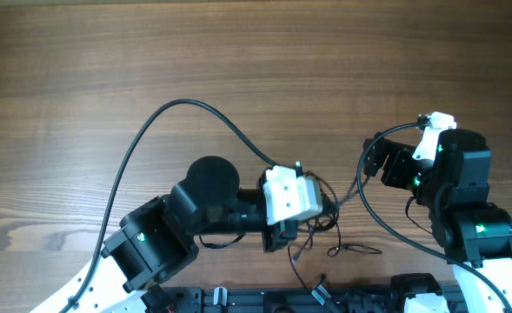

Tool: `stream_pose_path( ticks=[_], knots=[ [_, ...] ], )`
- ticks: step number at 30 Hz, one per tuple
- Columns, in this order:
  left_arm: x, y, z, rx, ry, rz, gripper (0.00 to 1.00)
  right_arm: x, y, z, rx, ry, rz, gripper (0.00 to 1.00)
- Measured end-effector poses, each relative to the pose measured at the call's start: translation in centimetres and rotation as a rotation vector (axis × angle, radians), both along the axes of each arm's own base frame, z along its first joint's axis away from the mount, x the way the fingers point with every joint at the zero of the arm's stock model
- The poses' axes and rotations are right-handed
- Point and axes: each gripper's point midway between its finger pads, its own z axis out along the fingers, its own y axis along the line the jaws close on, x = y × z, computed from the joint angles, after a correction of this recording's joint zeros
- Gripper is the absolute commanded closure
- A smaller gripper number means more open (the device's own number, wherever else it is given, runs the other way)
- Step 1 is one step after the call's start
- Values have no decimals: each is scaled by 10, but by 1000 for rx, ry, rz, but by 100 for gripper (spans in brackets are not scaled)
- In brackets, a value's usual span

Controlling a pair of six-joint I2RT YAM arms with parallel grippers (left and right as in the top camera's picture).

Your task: Untangle cables

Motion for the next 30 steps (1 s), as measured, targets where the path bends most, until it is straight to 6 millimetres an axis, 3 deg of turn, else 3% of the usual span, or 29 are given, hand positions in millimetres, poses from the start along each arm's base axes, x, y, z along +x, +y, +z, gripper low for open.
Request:
stream_pose_path(
  ticks=[5, 9, 14, 19, 23, 30],
  knots=[
    [73, 24, 6, -43, 85, 482, 96, 5, 0, 6, 100, -6, -92, 0],
    [102, 44, 18, -149, 160, 712, 96, 6, 2, 7, 186, 6, -160, 0],
    [110, 49, 42, -269, 169, 759, 96, 18, 34, 37, 340, -85, -18, 0],
    [108, 46, 61, -351, 159, 731, 96, 12, 70, 62, 506, -109, 165, 0],
    [99, 35, 81, -424, 145, 635, 96, 10, 96, 68, 633, -61, 309, 1],
    [108, 16, 92, -496, 115, 594, 96, 7, 130, 60, 830, 97, 546, 10]
  ],
)
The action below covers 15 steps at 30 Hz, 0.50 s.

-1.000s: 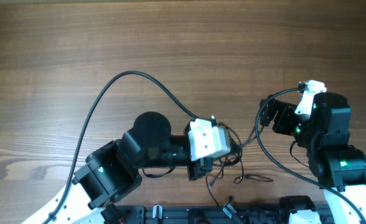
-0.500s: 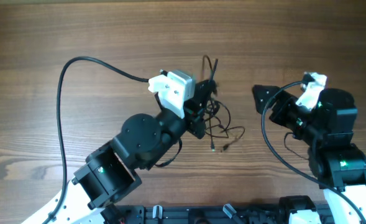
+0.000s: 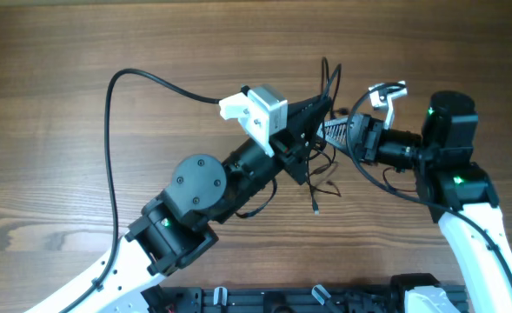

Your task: Untangle cables

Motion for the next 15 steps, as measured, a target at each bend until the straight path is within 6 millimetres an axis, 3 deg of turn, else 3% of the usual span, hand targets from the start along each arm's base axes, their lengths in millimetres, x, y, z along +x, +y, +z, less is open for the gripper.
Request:
stream_pose_path(
  ticks=[3, 9, 15],
  knots=[
    [4, -5, -1, -6, -5, 0, 96, -5, 6, 4, 50, -2, 79, 13],
    [8, -12, 1, -28, -23, -7, 96, -17, 12, 14, 107, -15, 167, 38],
    [-3, -20, 4, -28, -43, -85, 96, -21, 13, 20, 125, -36, 198, 58]
  ],
)
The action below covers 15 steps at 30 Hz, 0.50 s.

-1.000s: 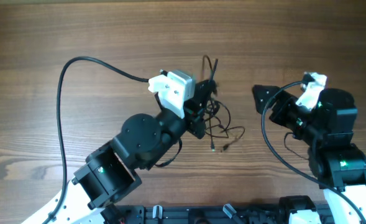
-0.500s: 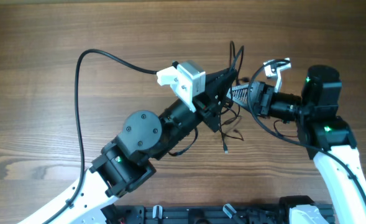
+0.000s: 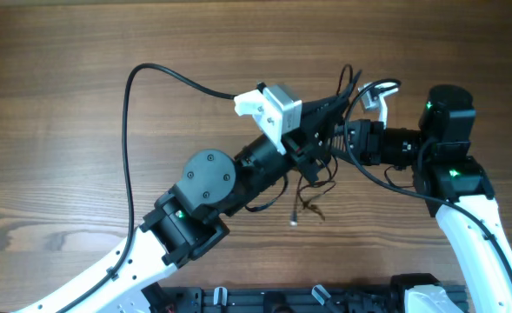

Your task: Untangle cables

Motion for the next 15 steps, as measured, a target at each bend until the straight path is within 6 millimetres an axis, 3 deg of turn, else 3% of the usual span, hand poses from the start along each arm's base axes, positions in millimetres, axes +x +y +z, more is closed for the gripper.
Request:
stream_pose_path(
  ticks=[11, 15],
  knots=[
    [-8, -9, -1, 5, -17, -69, 96, -5, 1, 7, 24, -31, 39, 96],
    [-7, -9, -2, 8, -12, -60, 96, -5, 1, 8, 26, -41, 44, 96]
  ],
)
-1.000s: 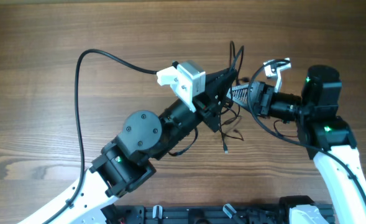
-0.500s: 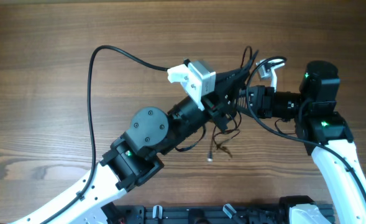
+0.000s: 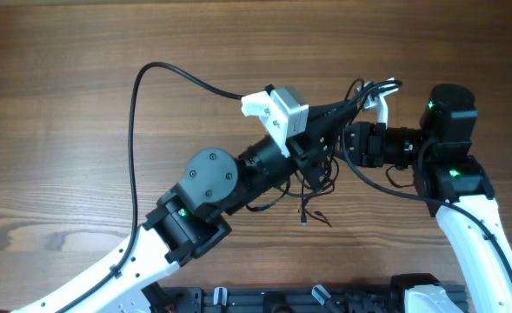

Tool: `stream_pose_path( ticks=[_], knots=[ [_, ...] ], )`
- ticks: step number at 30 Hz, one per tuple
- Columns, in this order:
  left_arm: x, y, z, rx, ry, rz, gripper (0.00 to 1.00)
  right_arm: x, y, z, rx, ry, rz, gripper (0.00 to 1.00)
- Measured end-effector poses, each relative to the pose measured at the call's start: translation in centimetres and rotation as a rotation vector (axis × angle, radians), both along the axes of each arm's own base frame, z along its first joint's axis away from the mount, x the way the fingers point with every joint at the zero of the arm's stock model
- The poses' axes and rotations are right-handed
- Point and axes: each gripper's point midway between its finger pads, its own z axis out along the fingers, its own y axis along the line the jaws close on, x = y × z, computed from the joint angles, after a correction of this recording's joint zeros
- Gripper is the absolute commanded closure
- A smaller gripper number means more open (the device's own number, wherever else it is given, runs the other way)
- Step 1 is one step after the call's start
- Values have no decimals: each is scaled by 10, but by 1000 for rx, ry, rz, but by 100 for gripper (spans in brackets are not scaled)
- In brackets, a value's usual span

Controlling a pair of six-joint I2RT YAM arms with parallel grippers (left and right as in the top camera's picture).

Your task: Untangle cables

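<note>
A bundle of thin black cables hangs above the wooden table between my two grippers. A loose plug end dangles lowest, and loops stick up at the top. My left gripper reaches in from the lower left and is shut on the bundle's upper part. My right gripper points left from the right side and meets the bundle close under the left fingers, shut on a strand. The overhead view largely hides both pairs of fingertips behind the cables and the left wrist's white camera mount.
The left arm's own thick black lead arcs over the table to the left of the bundle. The right arm's lead loops under its wrist. A black rail runs along the front edge. Bare wooden table spreads behind and to the left.
Both grippers stayed close together with the bundle. The left gripper shifted slightly right and toward the front, and the dangling cable ends hang a little further right.
At first the left gripper was low at the table's front over the tangle, with the right gripper apart at the right and a strand running to it. Then both were at the table's middle, close together, with the bundle hanging between them. They stay there now.
</note>
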Motion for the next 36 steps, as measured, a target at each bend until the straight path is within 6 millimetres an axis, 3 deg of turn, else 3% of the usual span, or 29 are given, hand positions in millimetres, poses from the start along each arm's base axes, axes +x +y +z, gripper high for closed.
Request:
stream_pose_path(
  ticks=[3, 6, 9, 12, 16, 20, 21, 22, 23, 24, 29, 34, 36],
  knots=[
    [12, 5, -12, 22, 53, 72, 96, 6, -1, -4, -23, -17, -37, 96],
    [30, 18, -38, 83, 153, 193, 96, 18, -6, -19, -87, 17, -131, 96],
    [38, 37, -61, 161, 228, 300, 96, 28, -15, -31, -165, 48, -246, 96],
    [38, 65, -74, 200, 306, 408, 96, 30, -25, -30, -220, 23, -342, 96],
    [39, 95, -99, 262, 401, 539, 96, 19, -42, -11, -271, -62, -480, 96],
    [37, 105, -122, 292, 496, 582, 95, -2, -55, 23, -270, -209, -593, 96],
    [37, 105, -123, 280, 513, 583, 90, -5, -57, 26, -269, -223, -603, 96],
    [37, 105, -124, 275, 522, 579, 77, -7, -57, 29, -265, -238, -610, 96],
    [35, 103, -124, 270, 533, 566, 44, -10, -59, 33, -264, -258, -621, 96],
    [34, 100, -127, 273, 547, 548, 0, -13, -60, 36, -265, -279, -628, 96],
    [32, 87, -141, 307, 583, 497, 0, -13, -62, 38, -287, -326, -634, 96],
    [31, 83, -137, 307, 562, 468, 0, -15, -61, 36, -330, -409, -606, 96],
    [23, 69, -133, 353, 506, 371, 0, -17, -58, 37, -342, -458, -576, 96]
  ],
)
